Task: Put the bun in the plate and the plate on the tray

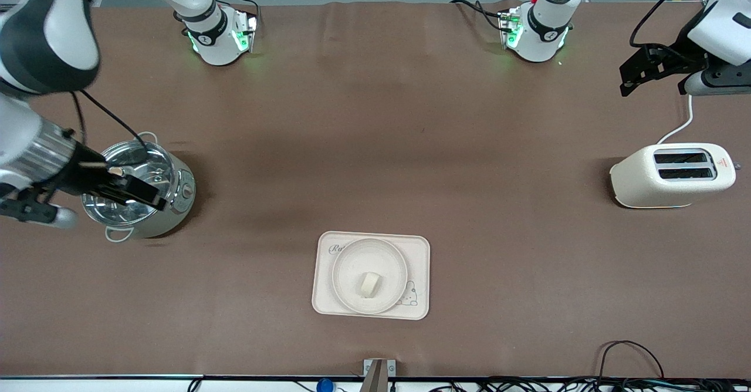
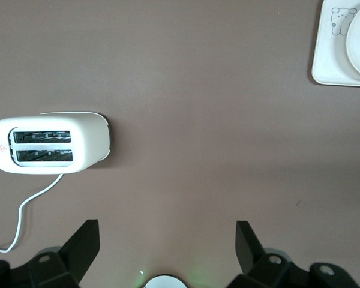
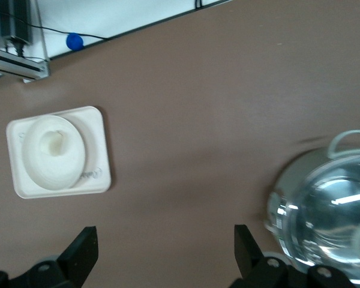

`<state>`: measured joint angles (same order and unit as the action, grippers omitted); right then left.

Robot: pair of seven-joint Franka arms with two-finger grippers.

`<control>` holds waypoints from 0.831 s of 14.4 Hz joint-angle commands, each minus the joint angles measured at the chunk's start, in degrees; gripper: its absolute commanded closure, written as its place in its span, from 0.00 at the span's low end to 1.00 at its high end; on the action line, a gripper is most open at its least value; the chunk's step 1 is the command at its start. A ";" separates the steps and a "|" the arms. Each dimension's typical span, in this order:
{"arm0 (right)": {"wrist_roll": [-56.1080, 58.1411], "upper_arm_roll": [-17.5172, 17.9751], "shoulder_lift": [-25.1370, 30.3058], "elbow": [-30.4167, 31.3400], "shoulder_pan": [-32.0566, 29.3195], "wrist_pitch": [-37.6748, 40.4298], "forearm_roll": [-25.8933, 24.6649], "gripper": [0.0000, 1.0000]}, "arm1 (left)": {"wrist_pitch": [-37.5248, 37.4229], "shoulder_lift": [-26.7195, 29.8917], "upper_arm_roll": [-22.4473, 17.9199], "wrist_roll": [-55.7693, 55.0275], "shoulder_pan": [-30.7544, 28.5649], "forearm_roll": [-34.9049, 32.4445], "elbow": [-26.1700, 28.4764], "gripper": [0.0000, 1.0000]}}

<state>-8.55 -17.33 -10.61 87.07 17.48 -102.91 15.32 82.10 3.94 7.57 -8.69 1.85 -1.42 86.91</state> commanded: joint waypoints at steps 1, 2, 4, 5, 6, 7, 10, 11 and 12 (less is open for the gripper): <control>1.08 0.71 2.00 -3.82 -2.09 9.10 -3.36 0.00 | -0.27 1.15 0.34 0.69 -0.01 -0.16 -0.42 0.00; 1.17 0.63 2.17 -4.97 -2.44 12.00 -5.11 0.00 | -0.36 1.16 0.52 0.69 0.08 -0.16 -0.51 0.00; 4.84 0.54 4.18 -5.51 -3.41 14.49 -8.63 0.00 | -0.88 1.16 0.61 0.78 0.17 -0.25 -0.51 0.00; 8.00 0.54 4.37 -5.86 -4.46 14.75 -8.81 0.00 | -1.76 1.07 0.69 1.13 0.34 -0.33 -0.77 0.00; 9.42 0.97 4.46 -6.99 -6.56 15.45 -8.73 0.00 | -1.85 1.15 0.96 1.22 0.34 -0.33 -0.77 0.00; 10.04 2.72 4.46 -8.66 -10.93 19.64 -8.29 0.00 | -1.86 1.07 1.05 1.22 0.43 -0.33 -0.77 0.00; 11.19 7.30 5.16 -11.49 -17.64 26.62 -8.55 0.00 | -2.12 1.16 2.19 1.05 0.26 -0.51 -0.77 0.00; 11.37 7.31 5.68 -11.49 -17.83 26.71 -8.99 0.00 | -2.47 1.07 2.19 1.05 0.34 -0.60 -0.77 0.00; 11.28 7.39 5.95 -11.49 -17.74 26.71 -9.95 0.00 | -2.56 1.15 2.28 1.05 0.34 -0.60 -0.77 0.00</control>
<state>2.70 -11.96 -5.92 75.57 0.88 -76.91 7.42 80.75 4.69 9.56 -8.39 2.22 -1.42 86.79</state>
